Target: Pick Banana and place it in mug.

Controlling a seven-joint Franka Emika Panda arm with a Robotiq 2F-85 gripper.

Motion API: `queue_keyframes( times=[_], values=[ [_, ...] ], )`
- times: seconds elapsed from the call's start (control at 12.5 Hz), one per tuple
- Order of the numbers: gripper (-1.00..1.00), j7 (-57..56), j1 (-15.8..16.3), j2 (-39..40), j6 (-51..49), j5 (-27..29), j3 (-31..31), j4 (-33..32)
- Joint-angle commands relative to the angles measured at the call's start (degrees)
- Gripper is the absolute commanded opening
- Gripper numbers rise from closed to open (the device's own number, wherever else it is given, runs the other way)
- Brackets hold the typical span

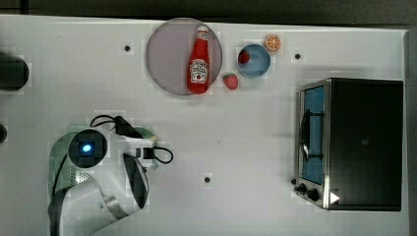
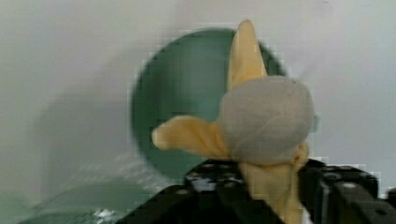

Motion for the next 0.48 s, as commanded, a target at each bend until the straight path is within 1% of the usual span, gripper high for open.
queue_keyframes(
  times=[0.08, 0.24, 0.48],
  values=[
    [0.52, 2.12, 0.23, -1.90, 2.30, 0.31, 0.43, 1.30],
    [0.97, 2.12, 0.20, -1.93, 2.60, 0.31, 0.38, 1.29],
    [1.00, 2.14, -0.01, -3.71, 2.08, 0.56, -0.86, 1.93]
  ],
)
